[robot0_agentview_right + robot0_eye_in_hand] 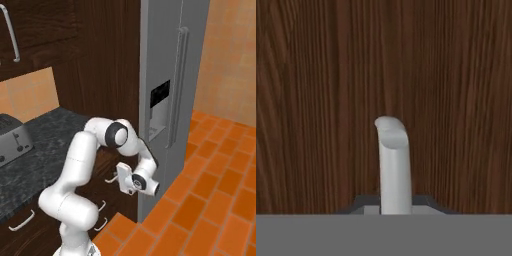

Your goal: Take a straw from the drawer in front and place it inside the glass cup on the dining counter.

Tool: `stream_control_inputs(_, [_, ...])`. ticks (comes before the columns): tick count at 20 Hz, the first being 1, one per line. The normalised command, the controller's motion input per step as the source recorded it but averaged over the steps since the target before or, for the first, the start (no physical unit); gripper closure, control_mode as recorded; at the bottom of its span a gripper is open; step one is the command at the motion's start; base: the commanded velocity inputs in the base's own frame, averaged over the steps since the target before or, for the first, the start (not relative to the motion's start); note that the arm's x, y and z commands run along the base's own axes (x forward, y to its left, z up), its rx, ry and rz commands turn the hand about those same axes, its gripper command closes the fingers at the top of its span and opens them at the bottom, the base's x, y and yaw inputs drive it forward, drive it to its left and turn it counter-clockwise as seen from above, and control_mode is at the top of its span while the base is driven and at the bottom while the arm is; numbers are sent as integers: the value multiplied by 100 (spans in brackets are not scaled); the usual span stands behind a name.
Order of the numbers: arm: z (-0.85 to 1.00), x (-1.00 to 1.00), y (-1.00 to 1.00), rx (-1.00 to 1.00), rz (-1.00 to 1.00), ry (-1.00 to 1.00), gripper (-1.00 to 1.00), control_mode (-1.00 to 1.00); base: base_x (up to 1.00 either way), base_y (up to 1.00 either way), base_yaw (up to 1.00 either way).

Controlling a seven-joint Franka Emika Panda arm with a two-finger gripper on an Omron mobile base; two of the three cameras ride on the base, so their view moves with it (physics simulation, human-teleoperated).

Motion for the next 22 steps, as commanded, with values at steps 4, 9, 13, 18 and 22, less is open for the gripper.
stream_control_inputs(4, [0, -91, -100, 0, 0, 0, 100, -100, 0, 0, 0])
stream_control_inputs(9, [0, -84, -93, 0, 0, 0, -100, -100, 0, 0, 0])
stream_control_inputs(13, [6, -79, -60, 0, -2, -1, -100, -100, 0, 0, 0])
stream_control_inputs(18, [64, -100, -47, 0, -7, -5, -100, -100, 0, 0, 0])
stream_control_inputs(22, [100, -50, -4, -2, -7, -6, -100, -100, 0, 0, 0])
